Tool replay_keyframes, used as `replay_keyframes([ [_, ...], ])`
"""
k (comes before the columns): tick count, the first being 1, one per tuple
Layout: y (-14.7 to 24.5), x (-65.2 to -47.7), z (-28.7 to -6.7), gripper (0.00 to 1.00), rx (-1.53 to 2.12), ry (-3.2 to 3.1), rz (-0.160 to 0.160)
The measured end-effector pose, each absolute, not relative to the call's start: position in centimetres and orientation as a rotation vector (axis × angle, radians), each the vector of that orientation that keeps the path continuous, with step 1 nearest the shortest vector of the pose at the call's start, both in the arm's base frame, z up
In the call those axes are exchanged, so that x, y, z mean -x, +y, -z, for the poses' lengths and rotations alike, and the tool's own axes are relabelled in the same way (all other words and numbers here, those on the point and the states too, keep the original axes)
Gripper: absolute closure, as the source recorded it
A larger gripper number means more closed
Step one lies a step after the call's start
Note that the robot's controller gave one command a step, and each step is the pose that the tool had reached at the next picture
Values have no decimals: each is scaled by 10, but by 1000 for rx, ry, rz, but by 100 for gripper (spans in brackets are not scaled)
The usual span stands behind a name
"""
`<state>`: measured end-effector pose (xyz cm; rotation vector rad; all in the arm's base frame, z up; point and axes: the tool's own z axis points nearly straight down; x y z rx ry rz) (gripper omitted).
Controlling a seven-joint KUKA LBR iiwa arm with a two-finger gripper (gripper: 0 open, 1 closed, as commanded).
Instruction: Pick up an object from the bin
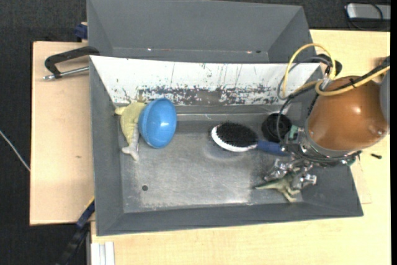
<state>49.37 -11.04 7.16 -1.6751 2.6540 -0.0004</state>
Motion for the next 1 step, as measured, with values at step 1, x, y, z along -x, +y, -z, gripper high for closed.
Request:
replay_keyframes([
  [1, -110, -496, -153, 100, 1667, 2652, 10],
])
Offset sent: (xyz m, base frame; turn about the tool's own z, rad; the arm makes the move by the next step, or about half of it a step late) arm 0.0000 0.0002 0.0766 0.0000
